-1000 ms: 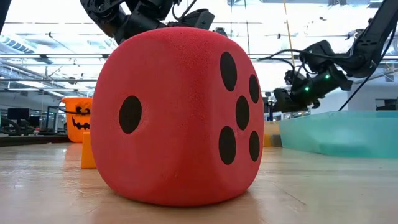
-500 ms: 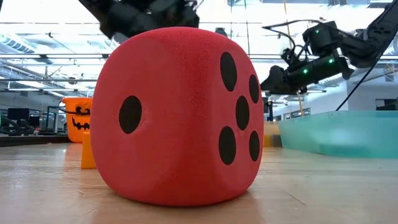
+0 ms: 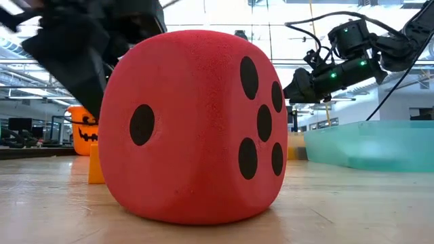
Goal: Pick & Place Toys
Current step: Put the green game piece into the orange bin
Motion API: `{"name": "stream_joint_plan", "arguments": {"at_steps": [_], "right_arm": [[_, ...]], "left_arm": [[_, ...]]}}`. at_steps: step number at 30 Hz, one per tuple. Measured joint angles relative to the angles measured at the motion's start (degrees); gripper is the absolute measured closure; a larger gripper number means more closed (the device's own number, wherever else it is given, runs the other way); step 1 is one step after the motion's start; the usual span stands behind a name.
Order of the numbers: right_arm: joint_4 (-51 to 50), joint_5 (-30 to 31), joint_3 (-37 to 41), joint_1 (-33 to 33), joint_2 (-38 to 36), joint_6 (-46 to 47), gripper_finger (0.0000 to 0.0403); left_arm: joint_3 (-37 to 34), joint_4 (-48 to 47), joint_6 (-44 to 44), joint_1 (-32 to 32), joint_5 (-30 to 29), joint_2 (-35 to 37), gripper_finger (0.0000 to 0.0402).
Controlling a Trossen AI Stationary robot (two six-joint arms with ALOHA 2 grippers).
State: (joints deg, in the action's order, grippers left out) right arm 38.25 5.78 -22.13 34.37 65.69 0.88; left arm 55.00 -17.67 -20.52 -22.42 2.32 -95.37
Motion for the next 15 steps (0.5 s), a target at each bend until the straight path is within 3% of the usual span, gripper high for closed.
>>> {"name": "stream_joint_plan", "arguments": {"at_steps": [3, 7, 15], "right_arm": [[0.43, -0.03, 0.00, 0.00, 0.00, 0.20, 0.0034], [0.51, 0.06, 0.00, 0.00, 0.00, 0.45, 0.0035], [0.49, -0.04, 0.00, -0.01, 0.00, 1.47, 0.0035]], "left_arm": [[-0.07, 1.52, 2.71, -3.55, -6.92, -1.77, 0.0137], [-0.06, 5.62, 5.62, -4.98, -11.92, -4.11, 0.0137], [-0.06, 15.23, 7.53, -4.43, -12.94, -9.21, 0.0137]]}}
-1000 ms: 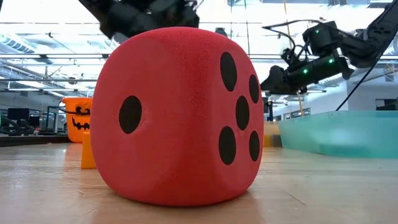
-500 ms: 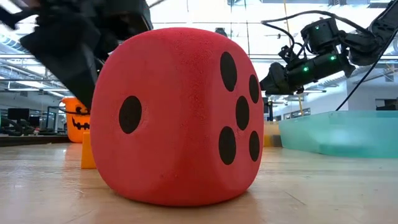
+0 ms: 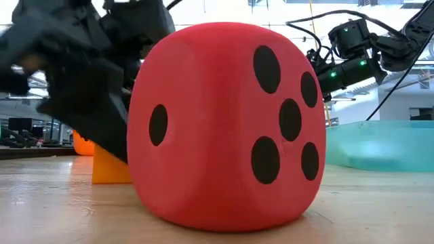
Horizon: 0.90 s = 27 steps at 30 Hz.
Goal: Pick & Place Toys
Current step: Put the green game piece into the orange bin
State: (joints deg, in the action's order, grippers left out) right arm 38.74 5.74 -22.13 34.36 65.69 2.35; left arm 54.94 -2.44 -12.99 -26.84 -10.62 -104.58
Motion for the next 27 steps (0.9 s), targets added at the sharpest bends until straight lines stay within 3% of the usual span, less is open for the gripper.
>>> {"name": "stream_joint_plan", "arguments": {"at_steps": [2, 7, 10, 16, 20, 27], "right_arm": [[-0.13, 0.00, 0.00, -0.01, 0.00, 0.00, 0.0035], [-0.20, -0.02, 0.00, -0.01, 0.02, 0.00, 0.0035], [-0.50, -0.04, -0.02, -0.10, 0.00, 0.00, 0.0035], [-0.81, -0.14, 0.00, -0.75, 0.00, -0.51, 0.0035], [-0.80, -0.08, -0.02, -0.73, 0.00, -1.33, 0.0035], [-0.79, -0.07, -0.02, -0.73, -0.07, -1.11, 0.0035]], "left_arm": [[0.00, 0.94, 2.16, 0.81, -0.48, -1.22, 0.0137], [0.00, 0.02, 6.49, 4.22, -10.93, -1.99, 0.0138], [-0.02, 0.09, 6.83, 6.96, -13.47, -1.87, 0.0138], [0.01, -2.77, 7.26, 9.67, -4.22, 2.10, 0.0154], [0.00, -4.53, 8.25, 9.12, -1.69, 4.46, 0.0190], [0.02, -5.97, 3.75, 5.95, 10.46, 3.20, 0.0255]]}}
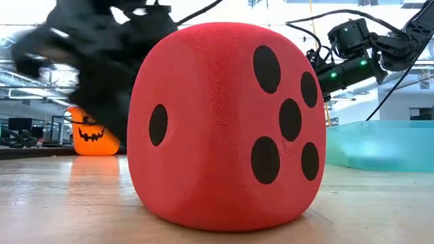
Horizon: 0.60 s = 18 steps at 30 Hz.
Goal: Pick & Place Toys
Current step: Put the green game piece into the orange bin
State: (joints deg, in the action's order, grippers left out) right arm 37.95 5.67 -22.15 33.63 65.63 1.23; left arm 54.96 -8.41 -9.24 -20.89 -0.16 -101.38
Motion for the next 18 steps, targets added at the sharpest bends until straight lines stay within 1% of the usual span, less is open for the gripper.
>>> {"name": "stream_joint_plan", "arguments": {"at_steps": [3, 5, 9, 11, 13, 14, 15, 16, 18], "right_arm": [[0.01, 0.01, 0.00, 0.00, 0.00, 0.02, 0.0035], [0.41, -0.02, 0.00, -0.08, 0.00, 0.19, 0.0035], [0.88, 0.05, -0.04, -0.57, -0.10, 1.20, 0.0035], [0.81, -0.03, -0.06, -0.84, -0.32, 1.15, 0.0035], [1.30, 0.00, -0.07, -1.33, -0.37, 1.14, 0.0035], [1.24, 0.00, -0.07, -1.54, -0.39, 1.16, 0.0035], [1.19, 0.02, -0.07, -1.71, -0.45, 1.14, 0.0035], [1.25, 0.01, -0.07, -1.97, -0.49, 1.14, 0.0035], [1.38, 0.11, -0.07, -2.55, -0.52, 1.14, 0.0035]], "left_arm": [[-0.04, 1.23, 4.01, -3.28, 4.74, -1.68, 0.0281], [-0.10, 1.88, 6.64, -5.48, 5.33, -2.45, 0.0301], [-0.11, 9.21, 5.24, -7.50, 4.91, -5.16, 0.0351], [0.07, 16.21, 5.86, -7.71, 2.63, -7.74, 0.0378], [-0.05, 19.43, 7.33, -7.54, -1.44, -9.64, 0.0395], [-0.05, 22.02, 8.19, -7.22, -3.86, -10.78, 0.0396], [0.08, 23.07, 8.76, -6.85, -5.42, -11.51, 0.0393], [0.13, 23.20, 9.67, -6.56, -8.43, -12.05, 0.0387], [0.11, 25.81, 11.40, -5.26, -10.60, -13.33, 0.0377]]}}
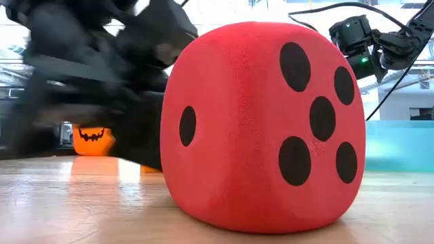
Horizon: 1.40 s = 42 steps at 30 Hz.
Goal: Pick & Place Toys
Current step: Put the green game piece into the orange bin
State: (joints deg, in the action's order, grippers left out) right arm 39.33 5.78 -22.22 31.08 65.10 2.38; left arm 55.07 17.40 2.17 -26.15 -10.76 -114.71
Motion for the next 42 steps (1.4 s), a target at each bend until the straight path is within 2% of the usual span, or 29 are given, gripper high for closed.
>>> {"name": "stream_joint_plan", "arguments": {"at_steps": [8, 13, 15, 20, 23, 27, 36, 39, 42], "right_arm": [[0.24, 0.02, 0.02, -0.93, -0.15, -0.02, 0.0035], [0.26, 0.03, 0.02, -0.93, -0.15, -0.49, 0.0035], [-0.01, 0.05, 0.02, -0.93, -0.15, -0.57, 0.0035], [-0.20, 0.06, 0.02, -0.93, -0.17, -1.40, 0.0035], [-0.18, 0.07, 0.02, -0.93, -0.17, -1.56, 0.0035], [-0.20, 0.07, 0.02, -0.93, -0.17, -1.56, 0.0035], [-0.16, 0.07, 0.03, -0.93, -0.17, -1.75, 0.0035], [-0.15, 0.06, 0.04, -0.93, -0.17, -1.67, 0.0035], [-0.15, 0.07, 0.04, -0.93, -0.17, -1.60, 0.0035]], "left_arm": [[-0.19, 11.54, 11.24, 7.12, -3.42, -1.57, 0.0360], [-0.17, 11.48, 13.67, 11.03, -3.05, -1.56, 0.0360], [-0.17, 11.48, 12.35, 12.26, -3.09, -1.49, 0.0360], [-0.11, 13.15, 2.39, 13.61, -2.95, -0.47, 0.0359], [-0.11, 12.38, -0.65, 13.89, -2.89, -0.50, 0.0347], [-0.11, 9.77, -5.39, 14.05, -2.81, -0.51, 0.0292], [-0.17, 4.39, -6.35, 15.33, -3.06, -0.49, 0.0110], [-0.18, 6.15, -6.00, 16.69, -2.41, -0.53, 0.0080], [-0.17, 11.24, -5.17, 18.00, 3.27, -0.53, 0.0067]]}}
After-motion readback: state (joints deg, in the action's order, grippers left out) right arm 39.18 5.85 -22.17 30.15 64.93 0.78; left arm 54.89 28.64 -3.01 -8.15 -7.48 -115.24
